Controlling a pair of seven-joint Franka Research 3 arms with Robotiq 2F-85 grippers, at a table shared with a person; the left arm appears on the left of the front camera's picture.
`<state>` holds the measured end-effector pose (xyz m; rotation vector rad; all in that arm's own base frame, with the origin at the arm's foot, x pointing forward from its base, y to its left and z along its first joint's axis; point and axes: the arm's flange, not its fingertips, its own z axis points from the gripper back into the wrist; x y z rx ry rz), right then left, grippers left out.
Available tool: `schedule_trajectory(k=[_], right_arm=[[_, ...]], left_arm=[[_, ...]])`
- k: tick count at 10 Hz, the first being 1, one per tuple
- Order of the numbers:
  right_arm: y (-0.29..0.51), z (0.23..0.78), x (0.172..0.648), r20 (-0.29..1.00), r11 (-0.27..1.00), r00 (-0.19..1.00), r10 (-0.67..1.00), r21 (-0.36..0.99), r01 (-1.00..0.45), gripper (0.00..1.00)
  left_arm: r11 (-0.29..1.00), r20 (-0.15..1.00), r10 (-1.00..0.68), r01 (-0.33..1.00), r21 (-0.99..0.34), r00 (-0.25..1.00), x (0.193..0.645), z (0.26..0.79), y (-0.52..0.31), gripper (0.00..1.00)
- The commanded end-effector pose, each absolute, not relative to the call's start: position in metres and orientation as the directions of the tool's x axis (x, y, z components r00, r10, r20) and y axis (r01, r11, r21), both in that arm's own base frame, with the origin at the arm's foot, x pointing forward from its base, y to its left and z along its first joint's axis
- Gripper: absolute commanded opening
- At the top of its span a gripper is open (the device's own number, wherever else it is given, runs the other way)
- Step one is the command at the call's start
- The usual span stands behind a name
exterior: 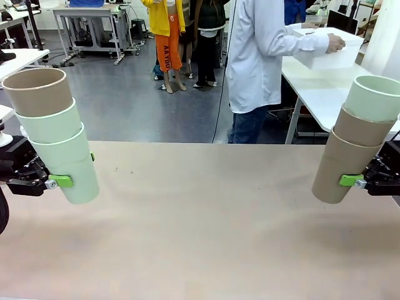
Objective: Stack the cups and store them in the basket.
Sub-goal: Place the stack of Reusable plastic cups into the Pantry Basket.
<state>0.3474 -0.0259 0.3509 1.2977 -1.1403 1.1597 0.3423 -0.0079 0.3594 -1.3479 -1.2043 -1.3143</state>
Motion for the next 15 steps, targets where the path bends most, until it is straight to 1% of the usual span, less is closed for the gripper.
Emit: schedule_trajectory(k=[1, 15], right_arm=[[-0.0257, 0.3539, 0.3476, 0.996, -0.039, 0.082, -0.024, 0.081, -0.996, 0.85], [-0.0257, 0.3539, 0.3476, 0.996, -0.039, 0.082, -0.024, 0.081, -0.996, 0.85]], left_arm=[[-0.154, 0.997, 0.070, 0.987, 0.040, -0.029, 0.3417, 0.3625, -0.0098, 0.85], [-0.154, 0.997, 0.070, 0.987, 0.040, -0.029, 0.3417, 0.3625, -0.0098, 0.85]])
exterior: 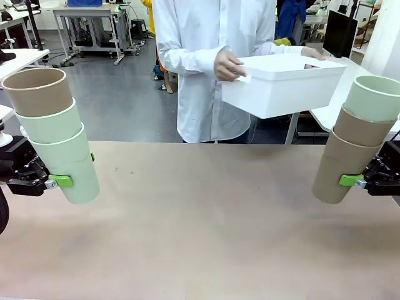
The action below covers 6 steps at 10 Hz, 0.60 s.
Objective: Stack the cups and store them in the basket.
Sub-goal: Place the stack of Reusable plastic cups into the Pantry Basket.
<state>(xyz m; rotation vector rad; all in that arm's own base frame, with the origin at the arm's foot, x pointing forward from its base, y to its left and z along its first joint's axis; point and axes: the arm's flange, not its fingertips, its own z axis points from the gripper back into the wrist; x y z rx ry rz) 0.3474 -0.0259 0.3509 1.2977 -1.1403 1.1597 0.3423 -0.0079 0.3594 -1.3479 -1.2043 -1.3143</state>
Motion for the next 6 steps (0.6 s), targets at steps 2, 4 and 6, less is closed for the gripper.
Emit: schedule_trajectory(k=[2, 4, 6], right_arm=[[-0.0257, 0.3539, 0.3476, 0.996, -0.039, 0.082, -0.024, 0.081, -0.996, 0.85], [-0.0257, 0.3539, 0.3476, 0.996, -0.039, 0.082, -0.024, 0.081, -0.996, 0.85], [-0.0257, 0.3539, 0.3476, 0.996, -0.039, 0.082, -0.024, 0.081, -0.996, 0.85]], left_arm=[[-0.154, 0.997, 0.070, 0.987, 0.040, -0.029, 0.3417, 0.3625, -0.0098, 0.85], [-0.154, 0.997, 0.070, 0.987, 0.040, -0.029, 0.3417, 0.3625, -0.0098, 0.85], [-0.154, 0.997, 0.070, 0.987, 0.040, -0.029, 0.3417, 0.3625, -0.0098, 0.85]])
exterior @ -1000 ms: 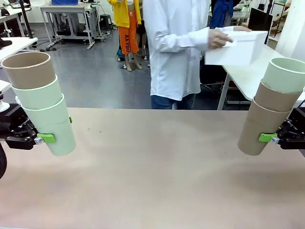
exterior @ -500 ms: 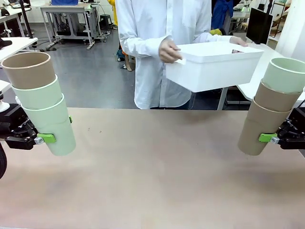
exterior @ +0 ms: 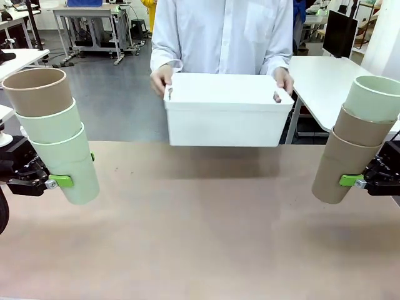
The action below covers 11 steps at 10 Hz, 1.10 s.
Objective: Stack the cups and store them in the basket.
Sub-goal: Place the stack of Reusable plastic cups into the Pantry Basket.
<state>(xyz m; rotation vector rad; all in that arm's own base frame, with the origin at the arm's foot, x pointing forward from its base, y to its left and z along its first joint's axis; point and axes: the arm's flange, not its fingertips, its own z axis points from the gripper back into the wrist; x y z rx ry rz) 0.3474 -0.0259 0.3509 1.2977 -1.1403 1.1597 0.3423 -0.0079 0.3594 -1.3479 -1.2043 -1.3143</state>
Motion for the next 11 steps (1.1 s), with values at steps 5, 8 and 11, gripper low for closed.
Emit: schedule_trajectory(k=[5, 8, 11], right_arm=[[-0.0257, 0.3539, 0.3476, 0.996, -0.039, 0.082, -0.024, 0.081, -0.996, 0.85], [-0.0257, 0.3539, 0.3476, 0.996, -0.039, 0.082, -0.024, 0.081, -0.996, 0.85], [-0.0257, 0.3539, 0.3476, 0.996, -0.039, 0.082, -0.024, 0.081, -0.996, 0.85]], left_arm=[[-0.154, 0.997, 0.070, 0.987, 0.040, -0.029, 0.3417, 0.3625, -0.0098, 0.85], [-0.154, 0.997, 0.070, 0.987, 0.040, -0.029, 0.3417, 0.3625, -0.0098, 0.85], [-0.154, 0.997, 0.070, 0.987, 0.040, -0.029, 0.3417, 0.3625, -0.0098, 0.85]])
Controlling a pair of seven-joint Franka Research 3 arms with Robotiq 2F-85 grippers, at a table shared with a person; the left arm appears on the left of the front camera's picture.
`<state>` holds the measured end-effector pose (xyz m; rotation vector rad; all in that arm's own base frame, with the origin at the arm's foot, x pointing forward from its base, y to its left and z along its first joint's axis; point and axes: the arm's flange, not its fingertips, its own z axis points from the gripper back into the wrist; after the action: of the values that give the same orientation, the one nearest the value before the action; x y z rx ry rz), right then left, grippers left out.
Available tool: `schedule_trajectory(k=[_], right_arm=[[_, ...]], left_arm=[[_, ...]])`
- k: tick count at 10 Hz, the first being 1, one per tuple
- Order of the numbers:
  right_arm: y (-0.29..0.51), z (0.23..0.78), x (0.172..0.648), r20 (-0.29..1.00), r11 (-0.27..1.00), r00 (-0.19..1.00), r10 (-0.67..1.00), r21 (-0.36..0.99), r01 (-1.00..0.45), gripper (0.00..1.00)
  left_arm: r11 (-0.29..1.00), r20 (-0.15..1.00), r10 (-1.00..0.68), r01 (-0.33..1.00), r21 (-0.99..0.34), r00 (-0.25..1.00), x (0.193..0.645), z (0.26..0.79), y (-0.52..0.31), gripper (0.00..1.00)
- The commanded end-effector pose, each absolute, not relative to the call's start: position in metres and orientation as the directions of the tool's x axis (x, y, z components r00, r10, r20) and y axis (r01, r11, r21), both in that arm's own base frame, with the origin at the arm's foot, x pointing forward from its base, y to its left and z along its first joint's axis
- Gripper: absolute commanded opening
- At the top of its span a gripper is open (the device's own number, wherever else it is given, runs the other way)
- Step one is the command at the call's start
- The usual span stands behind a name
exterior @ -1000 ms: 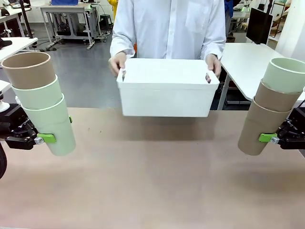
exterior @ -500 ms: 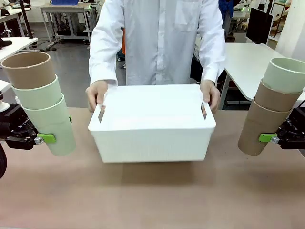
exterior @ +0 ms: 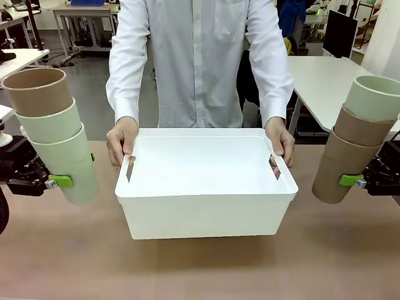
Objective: Stack the cups and store them in the basket.
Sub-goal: Place the stack of Reusable plastic cups into the Pantry Basket.
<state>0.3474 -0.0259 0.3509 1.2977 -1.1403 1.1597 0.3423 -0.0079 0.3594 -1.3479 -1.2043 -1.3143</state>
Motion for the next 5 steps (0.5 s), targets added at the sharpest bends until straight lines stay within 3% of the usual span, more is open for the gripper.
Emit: schedule_trajectory(k=[1, 5], right_arm=[[-0.0257, 0.3539, 0.3476, 0.996, -0.039, 0.082, -0.024, 0.081, -0.996, 0.85], [-0.0257, 0.3539, 0.3476, 0.996, -0.039, 0.082, -0.024, 0.081, -0.996, 0.85]], left_arm=[[-0.154, 0.997, 0.070, 0.987, 0.040, -0.029, 0.3417, 0.3625, -0.0098, 0.85], [-0.154, 0.997, 0.070, 0.987, 0.040, -0.029, 0.3417, 0.3625, -0.0098, 0.85]])
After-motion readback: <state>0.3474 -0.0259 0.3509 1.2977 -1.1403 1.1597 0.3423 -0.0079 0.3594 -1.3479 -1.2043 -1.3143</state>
